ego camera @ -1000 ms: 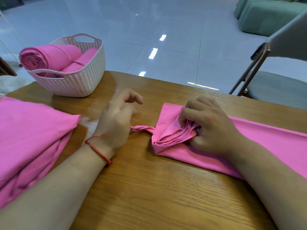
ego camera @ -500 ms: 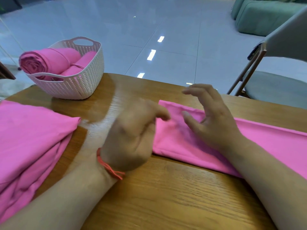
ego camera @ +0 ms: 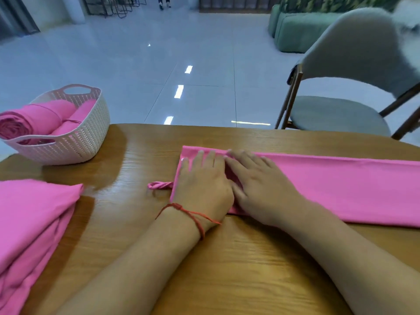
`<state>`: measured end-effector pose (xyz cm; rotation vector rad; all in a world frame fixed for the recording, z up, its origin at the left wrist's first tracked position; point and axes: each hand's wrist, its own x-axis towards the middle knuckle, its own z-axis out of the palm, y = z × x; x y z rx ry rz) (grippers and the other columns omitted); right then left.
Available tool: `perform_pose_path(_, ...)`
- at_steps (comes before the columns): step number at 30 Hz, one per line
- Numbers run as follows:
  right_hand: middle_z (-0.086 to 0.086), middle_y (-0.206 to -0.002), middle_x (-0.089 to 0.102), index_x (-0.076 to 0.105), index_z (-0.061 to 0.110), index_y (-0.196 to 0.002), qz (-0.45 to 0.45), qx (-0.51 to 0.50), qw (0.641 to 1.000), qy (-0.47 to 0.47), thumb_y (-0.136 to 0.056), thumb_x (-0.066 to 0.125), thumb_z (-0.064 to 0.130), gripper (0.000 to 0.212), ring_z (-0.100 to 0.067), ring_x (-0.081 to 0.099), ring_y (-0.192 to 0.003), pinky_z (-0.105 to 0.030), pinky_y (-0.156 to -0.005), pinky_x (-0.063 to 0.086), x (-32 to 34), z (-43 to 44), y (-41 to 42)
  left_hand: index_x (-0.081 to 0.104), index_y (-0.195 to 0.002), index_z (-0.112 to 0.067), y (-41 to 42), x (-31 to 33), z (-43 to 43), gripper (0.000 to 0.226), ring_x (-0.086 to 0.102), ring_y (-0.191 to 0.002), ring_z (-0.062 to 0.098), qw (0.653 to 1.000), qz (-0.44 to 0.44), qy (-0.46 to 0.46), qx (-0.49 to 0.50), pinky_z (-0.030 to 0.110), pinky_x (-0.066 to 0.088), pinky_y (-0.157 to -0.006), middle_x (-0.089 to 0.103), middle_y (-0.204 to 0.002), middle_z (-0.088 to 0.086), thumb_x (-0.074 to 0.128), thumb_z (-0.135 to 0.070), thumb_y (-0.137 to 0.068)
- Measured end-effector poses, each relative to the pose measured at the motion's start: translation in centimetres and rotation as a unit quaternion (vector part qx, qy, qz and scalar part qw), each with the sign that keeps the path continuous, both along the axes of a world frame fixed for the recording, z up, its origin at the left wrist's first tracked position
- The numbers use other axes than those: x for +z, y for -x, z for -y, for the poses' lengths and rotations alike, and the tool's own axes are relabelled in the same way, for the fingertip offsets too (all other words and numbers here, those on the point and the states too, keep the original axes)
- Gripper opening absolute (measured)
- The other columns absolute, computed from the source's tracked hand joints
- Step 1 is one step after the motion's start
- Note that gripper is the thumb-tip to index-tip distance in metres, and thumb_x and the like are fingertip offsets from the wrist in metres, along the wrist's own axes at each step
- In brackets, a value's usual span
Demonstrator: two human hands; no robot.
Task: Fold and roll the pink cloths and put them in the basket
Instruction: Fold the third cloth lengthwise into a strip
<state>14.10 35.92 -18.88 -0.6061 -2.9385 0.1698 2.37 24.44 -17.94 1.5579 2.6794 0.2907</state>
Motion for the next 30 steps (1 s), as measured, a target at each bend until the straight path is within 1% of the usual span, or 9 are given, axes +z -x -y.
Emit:
perform_pose_path(3, 0.011, -0.177, 0.013, 0.019, 0.037, -0.169, 0.04, -0.034, 0.998, 0.038, -0.1, 0.007, 0.063, 0.075, -0.012, 0.009, -0.163, -0.049, -0.131, 0.014, 0.2, -0.9, -2.5, 0.013, -0.166, -0.031, -0.4, -0.6, -2.2, 0.06, -0.001, -0.162, 0.022, 0.997, 0.074, 0.029, -0.011, 0.052, 0.004, -0.13, 0.004, -0.175, -0.003, 0.022, -0.047, -0.109)
perform_pose_path(7, 0.021, -0.175, -0.009, 0.001, 0.052, -0.166, 0.092, -0.051, 0.993, 0.059, -0.099, 0.012, 0.081, 0.074, -0.004, -0.009, -0.162, -0.048, -0.133, 0.001, 0.9, -3.9, -7.0, -0.001, -0.165, -0.041, 0.5, -1.6, -1.8, 0.069, -0.01, -0.161, 0.023, 0.998, 0.041, 0.053, -0.013, 0.052, -0.004, -0.129, -0.009, -0.174, -0.009, 0.013, -0.068, -0.104)
perform_pose_path(13, 0.022, -0.175, -0.01, -0.003, 0.058, -0.164, 0.11, -0.147, 0.981, 0.062, -0.082, -0.001, 0.096, 0.091, -0.004, -0.009, -0.161, -0.045, -0.132, -0.001, 1.4, -9.9, -15.2, 0.0, -0.164, -0.047, 3.4, -1.5, -0.5, 0.071, -0.001, -0.161, 0.022, 0.998, 0.01, 0.054, -0.019, 0.049, -0.001, -0.13, -0.001, -0.174, -0.009, 0.006, -0.075, -0.098)
perform_pose_path(20, 0.026, -0.172, -0.016, -0.008, 0.061, -0.161, 0.125, -0.154, 0.978, 0.058, -0.084, 0.003, 0.098, 0.086, -0.004, -0.013, -0.161, -0.052, -0.132, 0.003, 1.6, -10.2, -19.3, 0.006, -0.162, -0.053, 14.4, -0.9, 4.5, 0.085, 0.002, -0.161, 0.015, 0.995, -0.005, 0.102, -0.01, 0.043, -0.001, -0.13, 0.002, -0.174, -0.013, -0.006, -0.085, -0.084)
perform_pose_path(22, 0.025, -0.173, -0.016, -0.007, 0.059, -0.162, 0.119, -0.155, 0.979, 0.055, -0.086, 0.005, 0.096, 0.086, -0.005, -0.013, -0.161, -0.053, -0.132, 0.001, 1.3, -9.9, -19.2, 0.008, -0.162, -0.052, 15.6, -0.2, 4.5, 0.077, 0.004, -0.161, 0.016, 0.992, -0.01, 0.121, 0.019, 0.044, 0.002, -0.129, 0.004, -0.174, -0.012, -0.002, -0.079, -0.09)
perform_pose_path(25, 0.023, -0.174, -0.014, -0.005, 0.057, -0.163, 0.108, -0.162, 0.979, 0.056, -0.086, 0.006, 0.095, 0.087, -0.007, -0.012, -0.162, -0.054, -0.131, 0.0, 1.0, -9.6, -19.0, 0.042, -0.156, -0.033, 12.0, 0.6, 2.2, 0.061, 0.031, -0.152, 0.03, 0.994, -0.056, 0.05, 0.083, 0.054, 0.025, -0.124, 0.035, -0.167, 0.004, 0.018, -0.046, -0.101)
perform_pose_path(27, 0.023, -0.174, -0.014, -0.005, 0.058, -0.163, 0.102, -0.164, 0.98, 0.058, -0.083, 0.003, 0.098, 0.09, -0.008, -0.011, -0.162, -0.054, -0.131, -0.001, 1.0, -9.5, -19.0, 0.058, -0.14, -0.022, 6.3, 0.9, 0.5, 0.062, 0.05, -0.134, 0.033, 0.998, 0.003, -0.041, 0.056, 0.052, 0.041, -0.113, 0.056, -0.148, 0.01, 0.025, -0.046, -0.094)
perform_pose_path(28, 0.023, -0.174, -0.013, -0.004, 0.058, -0.163, 0.097, -0.166, 0.98, 0.061, -0.081, 0.003, 0.098, 0.092, -0.008, -0.01, -0.162, -0.054, -0.131, -0.001, 1.1, -9.5, -19.0, 0.059, -0.138, -0.024, 2.9, 0.9, -0.4, 0.062, 0.052, -0.131, 0.032, 0.997, 0.04, -0.062, 0.022, 0.05, 0.044, -0.111, 0.059, -0.145, 0.008, 0.026, -0.05, -0.093)
perform_pose_path(30, 0.023, -0.174, -0.013, -0.004, 0.058, -0.163, 0.093, -0.174, 0.978, 0.066, -0.08, 0.003, 0.099, 0.093, -0.009, -0.01, -0.163, -0.055, -0.131, 0.0, 1.2, -9.1, -19.0, 0.052, -0.145, -0.031, -3.9, 1.1, -2.4, 0.063, 0.048, -0.137, 0.03, 0.996, 0.067, -0.024, -0.046, 0.051, 0.04, -0.114, 0.052, -0.152, 0.002, 0.023, -0.058, -0.096)
